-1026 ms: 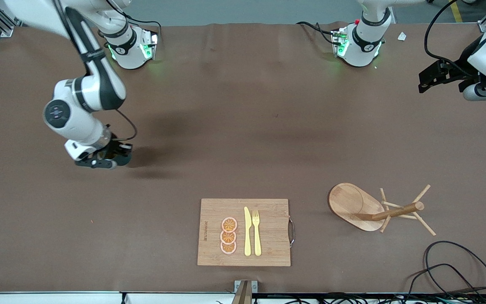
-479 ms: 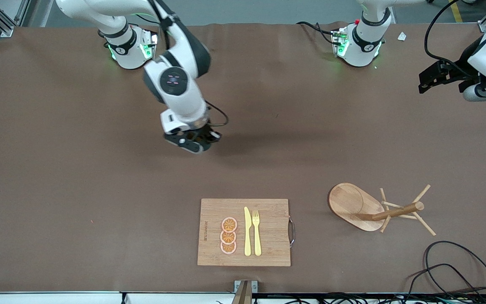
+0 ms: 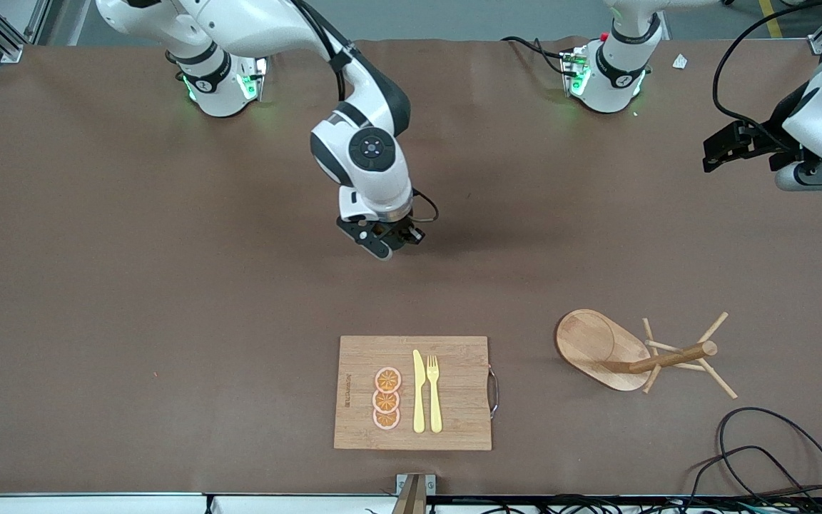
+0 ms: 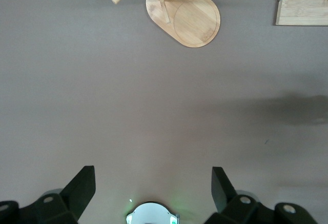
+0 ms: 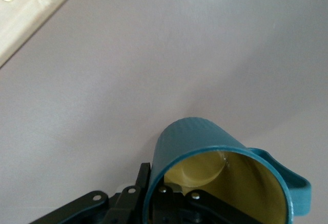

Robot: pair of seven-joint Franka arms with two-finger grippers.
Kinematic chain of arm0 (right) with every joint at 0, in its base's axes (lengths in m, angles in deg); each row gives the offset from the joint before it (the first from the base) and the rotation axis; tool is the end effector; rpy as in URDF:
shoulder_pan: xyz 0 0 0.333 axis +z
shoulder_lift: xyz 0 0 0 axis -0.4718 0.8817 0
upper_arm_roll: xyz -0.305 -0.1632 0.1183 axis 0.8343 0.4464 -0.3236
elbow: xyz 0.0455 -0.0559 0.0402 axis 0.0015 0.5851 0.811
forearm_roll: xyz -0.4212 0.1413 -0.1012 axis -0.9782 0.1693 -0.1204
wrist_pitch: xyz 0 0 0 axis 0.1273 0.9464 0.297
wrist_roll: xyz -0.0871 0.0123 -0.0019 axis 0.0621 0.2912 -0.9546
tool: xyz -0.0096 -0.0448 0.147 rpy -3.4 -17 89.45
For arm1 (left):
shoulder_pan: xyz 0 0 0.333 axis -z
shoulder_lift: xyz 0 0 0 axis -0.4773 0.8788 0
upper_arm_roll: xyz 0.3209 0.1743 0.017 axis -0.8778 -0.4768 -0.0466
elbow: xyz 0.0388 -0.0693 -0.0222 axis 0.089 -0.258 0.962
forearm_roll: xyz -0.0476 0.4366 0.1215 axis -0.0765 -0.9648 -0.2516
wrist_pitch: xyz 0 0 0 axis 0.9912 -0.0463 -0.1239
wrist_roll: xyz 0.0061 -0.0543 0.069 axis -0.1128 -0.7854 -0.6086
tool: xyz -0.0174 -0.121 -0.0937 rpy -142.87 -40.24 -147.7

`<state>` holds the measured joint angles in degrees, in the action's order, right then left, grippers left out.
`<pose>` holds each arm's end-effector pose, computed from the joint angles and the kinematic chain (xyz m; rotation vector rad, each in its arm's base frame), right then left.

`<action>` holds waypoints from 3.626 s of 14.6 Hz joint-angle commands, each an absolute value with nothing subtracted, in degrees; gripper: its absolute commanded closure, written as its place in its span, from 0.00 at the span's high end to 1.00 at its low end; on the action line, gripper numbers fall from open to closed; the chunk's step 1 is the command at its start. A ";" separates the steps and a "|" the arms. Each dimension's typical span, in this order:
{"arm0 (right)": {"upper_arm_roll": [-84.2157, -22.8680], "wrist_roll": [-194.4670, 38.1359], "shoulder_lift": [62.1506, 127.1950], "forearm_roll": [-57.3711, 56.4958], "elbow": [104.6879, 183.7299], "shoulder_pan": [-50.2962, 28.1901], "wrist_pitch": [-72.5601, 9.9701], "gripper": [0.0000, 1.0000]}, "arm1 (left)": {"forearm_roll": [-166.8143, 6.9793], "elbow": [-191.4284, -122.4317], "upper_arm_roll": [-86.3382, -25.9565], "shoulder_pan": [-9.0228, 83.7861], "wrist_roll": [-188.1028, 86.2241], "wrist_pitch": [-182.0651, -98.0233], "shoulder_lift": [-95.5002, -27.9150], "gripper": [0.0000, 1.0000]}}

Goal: Pass cup and hang on rack
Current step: 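Carry the mug toward the table middle with the right gripper, then set the mug down and open the right gripper while the left gripper approaches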

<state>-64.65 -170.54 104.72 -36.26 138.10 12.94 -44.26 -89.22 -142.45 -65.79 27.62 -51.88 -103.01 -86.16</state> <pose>0.5358 0.5598 0.2446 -2.8710 1.1096 0.0757 0.5969 -0.0788 0.6459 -3.1200 0.0075 0.1710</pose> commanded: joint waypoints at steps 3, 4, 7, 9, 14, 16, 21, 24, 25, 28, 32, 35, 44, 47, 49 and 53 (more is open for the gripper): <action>-63.83 -179.96 111.45 -36.67 129.66 15.97 -42.32 0.01 | -89.52 -142.47 -65.68 27.28 -52.57 -104.27 -86.01 1.00; -63.74 -180.14 112.16 -36.76 129.13 16.32 -42.41 0.01 | -89.52 -142.56 -65.68 27.02 -52.57 -104.27 -86.01 1.00; -63.65 -180.23 114.79 -38.51 126.06 16.50 -42.50 0.01 | -89.09 -142.56 -65.60 26.13 -52.57 -104.27 -86.19 1.00; -63.56 -180.23 117.16 -38.51 122.63 16.24 -42.41 0.01 | -89.09 -142.38 -65.60 26.13 -52.66 -104.27 -86.19 1.00; -61.98 -180.23 120.25 -38.51 119.63 15.88 -42.68 0.01 | -89.26 -142.03 -64.89 28.06 -58.61 -104.97 -85.13 1.00; -61.98 -180.23 120.34 -38.51 119.63 15.97 -42.59 0.04 | -89.52 -141.95 -64.89 29.56 -61.18 -105.06 -84.34 1.00; -61.37 -180.32 120.34 -39.74 119.72 16.85 -42.59 0.81 | -89.44 -141.94 -64.37 30.17 -61.54 -105.06 -83.20 1.00; -61.28 -180.23 119.64 -40.27 119.72 16.32 -42.33 0.96 | -89.52 -141.86 -63.93 31.14 -63.98 -105.15 -83.02 1.00; -61.28 -180.05 119.11 -40.27 119.72 16.15 -42.32 0.96 | -89.79 -141.86 -63.67 31.93 -65.39 -105.15 -83.02 1.00; -61.28 -179.44 118.23 -40.10 119.63 15.36 -41.10 0.97 | -91.63 -140.98 -63.57 34.39 -67.69 -105.15 -82.67 1.00; -61.72 -169.64 114.12 -39.31 119.72 10.18 -35.05 0.99 | -91.63 -140.98 -63.49 35.01 -68.31 -105.06 -82.58 1.00; -61.71 -160.30 109.89 -39.22 119.89 6.32 -28.89 1.00 | -91.46 -140.98 -63.49 35.62 -68.39 -105.06 -82.67 1.00; -61.28 -141.14 103.91 -39.92 123.84 1.12 -24.92 1.00 | -93.21 -141.07 -62.43 44.04 -79.70 -105.15 -79.60 1.00; -61.28 -132.10 99.70 -40.27 128.75 -1.95 -24.92 1.00 | -95.41 -141.07 -62.43 49.41 -87.26 -105.50 -77.32 1.00; -61.28 -124.46 96.10 -40.36 132.10 -4.93 -24.92 1.00 | -95.76 -141.07 -62.43 53.27 -93.58 -108.29 -75.21 1.00; -61.28 -112.93 88.02 -40.36 140.43 -10.29 -24.83 1.00 | -103.49 -140.89 -62.43 62.76 -108.35 -112.07 -67.84 1.00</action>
